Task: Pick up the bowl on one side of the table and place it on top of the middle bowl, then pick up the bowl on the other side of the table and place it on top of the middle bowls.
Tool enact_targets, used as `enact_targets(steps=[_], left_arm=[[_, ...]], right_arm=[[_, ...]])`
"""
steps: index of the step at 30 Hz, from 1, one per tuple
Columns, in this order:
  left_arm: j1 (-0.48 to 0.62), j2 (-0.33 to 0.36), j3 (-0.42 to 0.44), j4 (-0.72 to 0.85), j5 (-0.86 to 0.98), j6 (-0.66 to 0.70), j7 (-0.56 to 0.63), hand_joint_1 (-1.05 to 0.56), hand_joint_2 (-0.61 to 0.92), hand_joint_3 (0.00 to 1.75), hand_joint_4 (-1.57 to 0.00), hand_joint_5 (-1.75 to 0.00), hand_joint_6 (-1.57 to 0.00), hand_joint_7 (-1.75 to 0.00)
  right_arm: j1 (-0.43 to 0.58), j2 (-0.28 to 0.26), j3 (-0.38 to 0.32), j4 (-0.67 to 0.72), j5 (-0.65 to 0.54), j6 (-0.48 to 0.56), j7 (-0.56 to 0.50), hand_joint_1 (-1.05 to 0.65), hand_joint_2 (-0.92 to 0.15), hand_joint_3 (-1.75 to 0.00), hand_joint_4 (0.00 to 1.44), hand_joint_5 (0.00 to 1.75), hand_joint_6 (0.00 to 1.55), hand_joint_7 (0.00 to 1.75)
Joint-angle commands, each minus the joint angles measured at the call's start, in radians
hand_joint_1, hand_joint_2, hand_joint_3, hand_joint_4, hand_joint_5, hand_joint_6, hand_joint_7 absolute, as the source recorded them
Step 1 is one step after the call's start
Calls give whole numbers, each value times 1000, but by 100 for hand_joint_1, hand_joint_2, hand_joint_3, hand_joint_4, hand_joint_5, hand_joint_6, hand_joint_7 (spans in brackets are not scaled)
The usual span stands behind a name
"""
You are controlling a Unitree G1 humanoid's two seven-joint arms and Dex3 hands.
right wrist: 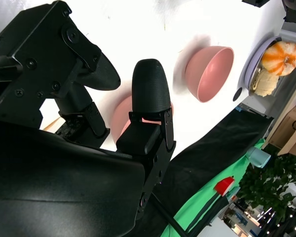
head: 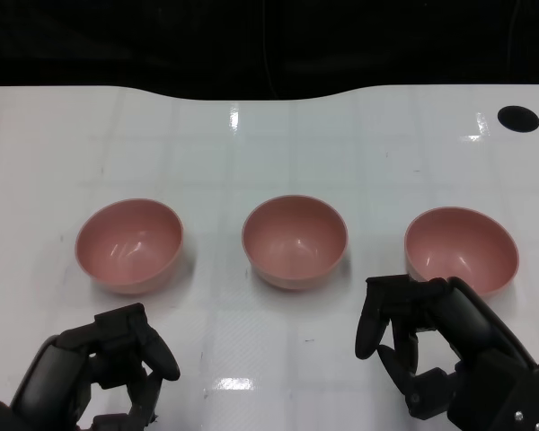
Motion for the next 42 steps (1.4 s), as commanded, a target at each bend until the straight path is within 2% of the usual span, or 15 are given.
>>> enact_targets(steps=[1, 23, 26, 30, 33, 37, 40, 42], left_arm=[[8, 16, 9, -13, 2, -8, -4, -18, 48, 126, -84, -175, -78, -150], [-4, 14, 8, 29, 15, -44, -3, -17, 46, 127, -86, -172, -82, -145], [-7, 14, 7, 37, 16, -41, -2, -17, 46, 127, -86, -172, -82, -144], [-9, 11, 6, 41, 14, -39, -2, -17, 44, 128, -87, -172, -84, -143], [-7, 10, 5, 40, 8, -43, -5, -16, 43, 131, -87, -171, -84, -142], [-3, 9, 5, 35, 8, -41, -3, -18, 42, 132, -87, -171, -84, -141], [-4, 14, 8, 36, 14, -42, -2, -15, 41, 132, -87, -172, -85, -141], [-5, 16, 10, 38, 17, -45, -1, -14, 41, 133, -87, -171, -85, -142]], right_arm=[[-1, -6, -6, 0, -2, -11, -8, -2, -22, -154, 89, 175, 82, 142], [-12, -10, -14, 40, -12, -64, -35, 1, -21, -156, 90, 175, 82, 142], [-15, -8, -19, 58, -16, -92, -50, 0, -20, -156, 89, 173, 82, 136], [-20, -4, -26, 83, -30, -135, -84, -1, -22, -147, 87, 164, 81, 121], [-21, 4, -32, 90, -54, -148, -122, -5, -27, -128, 74, 140, 73, 102], [-31, 2, -35, 107, -110, -176, -186, -14, -39, -99, 60, 123, 62, 85], [-49, -2, -39, 134, -161, -210, -246, -20, -58, -64, 42, 116, 47, 74], [-55, -5, -37, 143, -195, -217, -277, -25, -69, -42, 36, 112, 44, 68]])
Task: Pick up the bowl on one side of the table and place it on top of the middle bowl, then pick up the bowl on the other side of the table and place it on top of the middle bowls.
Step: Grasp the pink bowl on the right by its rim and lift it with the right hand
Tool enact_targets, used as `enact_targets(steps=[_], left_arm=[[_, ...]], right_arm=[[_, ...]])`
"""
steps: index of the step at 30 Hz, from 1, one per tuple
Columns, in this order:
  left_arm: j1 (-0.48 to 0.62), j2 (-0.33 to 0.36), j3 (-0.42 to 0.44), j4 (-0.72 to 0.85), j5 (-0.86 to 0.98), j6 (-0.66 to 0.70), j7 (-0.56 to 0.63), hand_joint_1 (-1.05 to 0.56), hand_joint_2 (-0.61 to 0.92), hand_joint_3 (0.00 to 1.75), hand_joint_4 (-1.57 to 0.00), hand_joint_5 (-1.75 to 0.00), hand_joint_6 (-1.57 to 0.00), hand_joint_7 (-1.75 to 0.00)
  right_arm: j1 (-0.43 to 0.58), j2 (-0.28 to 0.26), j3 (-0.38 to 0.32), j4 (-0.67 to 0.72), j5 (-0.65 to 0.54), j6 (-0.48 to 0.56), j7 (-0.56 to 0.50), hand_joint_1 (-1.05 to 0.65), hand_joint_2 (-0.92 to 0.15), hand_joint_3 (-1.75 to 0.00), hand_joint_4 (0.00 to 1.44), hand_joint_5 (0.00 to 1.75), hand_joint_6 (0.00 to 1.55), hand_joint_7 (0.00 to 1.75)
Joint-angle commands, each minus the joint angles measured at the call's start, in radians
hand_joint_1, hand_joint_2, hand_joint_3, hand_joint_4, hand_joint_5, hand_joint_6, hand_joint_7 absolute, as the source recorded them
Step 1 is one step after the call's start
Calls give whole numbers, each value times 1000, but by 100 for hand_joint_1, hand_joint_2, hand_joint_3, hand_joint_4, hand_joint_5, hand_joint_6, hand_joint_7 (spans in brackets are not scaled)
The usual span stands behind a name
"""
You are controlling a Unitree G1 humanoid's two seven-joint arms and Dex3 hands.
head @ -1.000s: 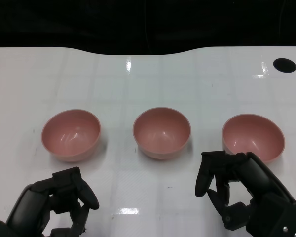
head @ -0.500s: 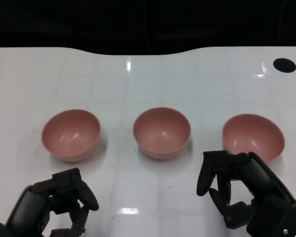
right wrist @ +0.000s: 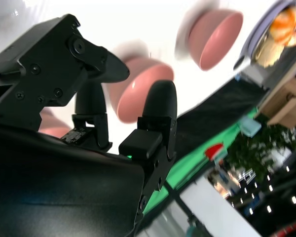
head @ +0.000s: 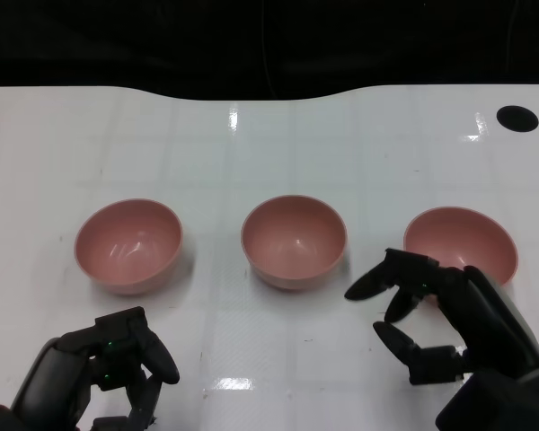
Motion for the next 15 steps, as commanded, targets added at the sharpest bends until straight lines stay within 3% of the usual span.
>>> enact_targets(steps=[1, 6, 10, 15], left_arm=[[0, 17, 10, 4, 5, -12, -2, -14, 41, 133, -87, -171, -85, -143], [-3, 26, 12, 12, 7, -24, -9, -14, 40, 135, -88, -172, -85, -145], [-6, 31, 6, 22, 14, -44, -7, -13, 39, 138, -88, -169, -85, -145], [-5, 34, 1, 26, 32, -63, -3, -15, 39, 139, -89, -167, -85, -146]], right_arm=[[-14, -12, -15, 17, -42, -23, -50, -26, -73, -36, 35, 110, 43, 66], [-33, -36, -11, 16, -214, 25, -139, -46, -90, -9, 13, 90, 26, 44], [-39, -37, -8, 8, -297, 86, -170, -53, -91, -3, 2, 84, 22, 36], [-39, -56, 5, -14, -384, 157, -162, -57, -91, -1, 0, 77, 17, 29]])
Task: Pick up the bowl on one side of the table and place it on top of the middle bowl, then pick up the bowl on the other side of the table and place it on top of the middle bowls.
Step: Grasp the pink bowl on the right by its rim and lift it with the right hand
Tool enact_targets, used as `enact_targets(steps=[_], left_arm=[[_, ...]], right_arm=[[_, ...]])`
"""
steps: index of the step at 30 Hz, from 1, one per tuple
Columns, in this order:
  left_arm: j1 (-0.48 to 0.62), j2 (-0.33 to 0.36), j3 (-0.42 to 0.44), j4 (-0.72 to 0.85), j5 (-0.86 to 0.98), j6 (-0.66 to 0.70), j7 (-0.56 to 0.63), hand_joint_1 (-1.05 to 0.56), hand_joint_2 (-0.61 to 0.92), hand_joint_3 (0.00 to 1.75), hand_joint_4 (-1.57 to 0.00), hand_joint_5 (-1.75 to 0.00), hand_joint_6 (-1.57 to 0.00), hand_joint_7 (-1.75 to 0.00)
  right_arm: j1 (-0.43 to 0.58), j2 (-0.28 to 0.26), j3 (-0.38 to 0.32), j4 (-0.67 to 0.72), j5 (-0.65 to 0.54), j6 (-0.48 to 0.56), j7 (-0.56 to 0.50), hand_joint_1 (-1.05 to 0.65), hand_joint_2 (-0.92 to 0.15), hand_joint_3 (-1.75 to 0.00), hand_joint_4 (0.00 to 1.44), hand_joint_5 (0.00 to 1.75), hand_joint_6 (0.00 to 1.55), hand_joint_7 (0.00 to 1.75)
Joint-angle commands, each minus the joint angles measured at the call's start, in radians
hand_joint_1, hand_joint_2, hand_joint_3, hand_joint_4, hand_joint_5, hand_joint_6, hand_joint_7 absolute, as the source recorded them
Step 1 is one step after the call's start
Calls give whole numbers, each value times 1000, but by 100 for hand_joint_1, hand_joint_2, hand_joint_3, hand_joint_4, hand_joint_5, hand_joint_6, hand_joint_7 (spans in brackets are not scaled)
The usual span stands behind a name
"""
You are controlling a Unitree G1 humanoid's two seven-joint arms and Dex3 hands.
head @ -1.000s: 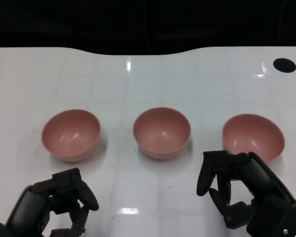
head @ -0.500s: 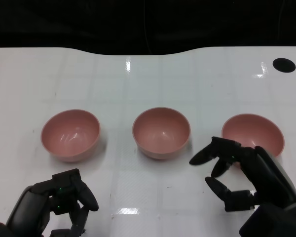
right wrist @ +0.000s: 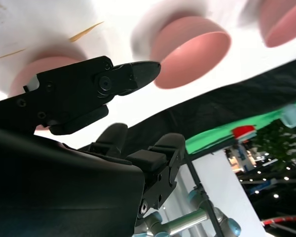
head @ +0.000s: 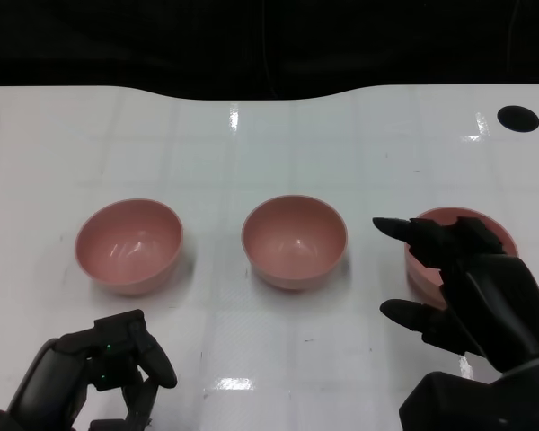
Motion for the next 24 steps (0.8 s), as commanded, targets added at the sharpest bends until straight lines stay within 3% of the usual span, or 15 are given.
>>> enact_targets(steps=[1, 9, 15, 24], left_arm=[[-1, 14, 1, -2, 7, -14, -3, -15, 39, 139, -89, -167, -85, -146], [6, 11, -6, -19, 3, -2, -5, -13, 40, 140, -89, -171, -84, -148], [4, 13, -7, -35, -4, 4, -9, -15, 41, 138, -89, -170, -82, -148], [3, 17, -6, -53, -3, 29, -11, -14, 46, 134, -84, -173, -79, -150]], right_arm=[[-2, -30, 2, -35, -47, 46, 2, -57, -91, -1, 0, 76, 16, 29], [-1, -54, 35, -90, -181, 187, 58, -60, -87, 0, 0, 69, 13, 23], [-26, -67, 45, -126, -245, 297, 159, -63, -88, 0, 0, 64, 12, 20], [-96, -67, 88, -64, -307, 393, 215, -63, -87, 0, 4, 66, 16, 17]])
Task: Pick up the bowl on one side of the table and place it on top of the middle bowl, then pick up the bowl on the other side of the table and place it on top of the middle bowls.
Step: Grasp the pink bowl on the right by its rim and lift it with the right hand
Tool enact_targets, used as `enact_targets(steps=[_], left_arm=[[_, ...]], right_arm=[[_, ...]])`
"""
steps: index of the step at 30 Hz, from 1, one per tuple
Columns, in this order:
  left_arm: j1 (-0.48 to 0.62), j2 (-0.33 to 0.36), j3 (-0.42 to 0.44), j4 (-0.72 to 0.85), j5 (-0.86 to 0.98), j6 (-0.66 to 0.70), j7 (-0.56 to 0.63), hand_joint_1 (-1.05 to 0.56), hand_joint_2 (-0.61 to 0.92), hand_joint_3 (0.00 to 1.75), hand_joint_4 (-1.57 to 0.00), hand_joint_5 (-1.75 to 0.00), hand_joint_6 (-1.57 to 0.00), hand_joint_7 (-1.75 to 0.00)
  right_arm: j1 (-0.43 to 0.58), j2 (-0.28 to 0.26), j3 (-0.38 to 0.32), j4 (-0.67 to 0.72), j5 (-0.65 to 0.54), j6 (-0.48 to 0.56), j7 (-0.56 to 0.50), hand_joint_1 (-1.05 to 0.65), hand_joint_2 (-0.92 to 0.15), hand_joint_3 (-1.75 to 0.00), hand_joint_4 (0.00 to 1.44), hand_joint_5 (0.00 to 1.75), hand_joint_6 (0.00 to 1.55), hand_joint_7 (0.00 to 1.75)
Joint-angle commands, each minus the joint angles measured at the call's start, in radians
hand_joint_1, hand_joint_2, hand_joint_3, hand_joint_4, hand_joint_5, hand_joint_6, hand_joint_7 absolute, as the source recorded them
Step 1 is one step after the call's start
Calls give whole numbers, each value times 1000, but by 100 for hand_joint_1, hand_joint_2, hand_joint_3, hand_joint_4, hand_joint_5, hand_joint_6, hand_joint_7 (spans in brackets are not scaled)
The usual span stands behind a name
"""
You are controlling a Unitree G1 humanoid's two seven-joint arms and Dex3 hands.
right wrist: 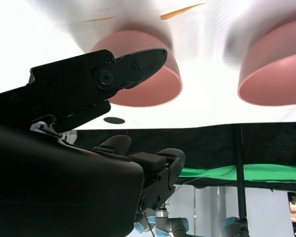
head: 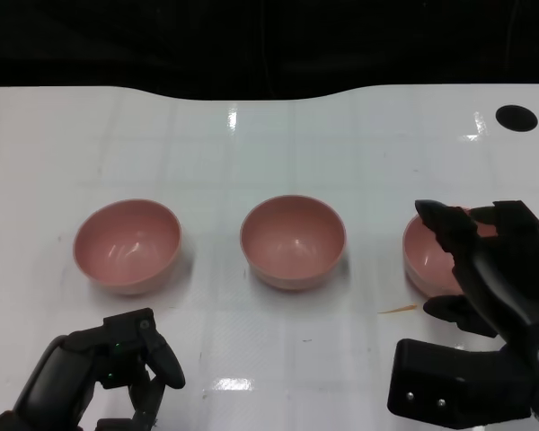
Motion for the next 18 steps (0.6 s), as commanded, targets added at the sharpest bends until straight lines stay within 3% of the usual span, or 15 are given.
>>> enact_targets(steps=[1, 11, 18], left_arm=[[0, 17, 7, -12, -9, 4, -11, -14, 46, 133, -84, -174, -78, -150], [-19, 19, 2, -13, -11, 19, -14, -16, 48, 126, -81, -173, -77, -150], [-28, 16, -5, -21, 3, 21, -8, -16, 48, 123, -83, -169, -80, -141]], right_arm=[[-34, -9, 11, 42, -7, 21, 3, -62, -87, 0, 4, 66, 16, 17], [-110, -33, 58, 172, -21, 65, 26, -64, -89, -1, 7, 66, 22, 14], [-142, -51, 78, 236, 8, 68, 73, -63, -88, 0, 18, 52, 36, 6]])
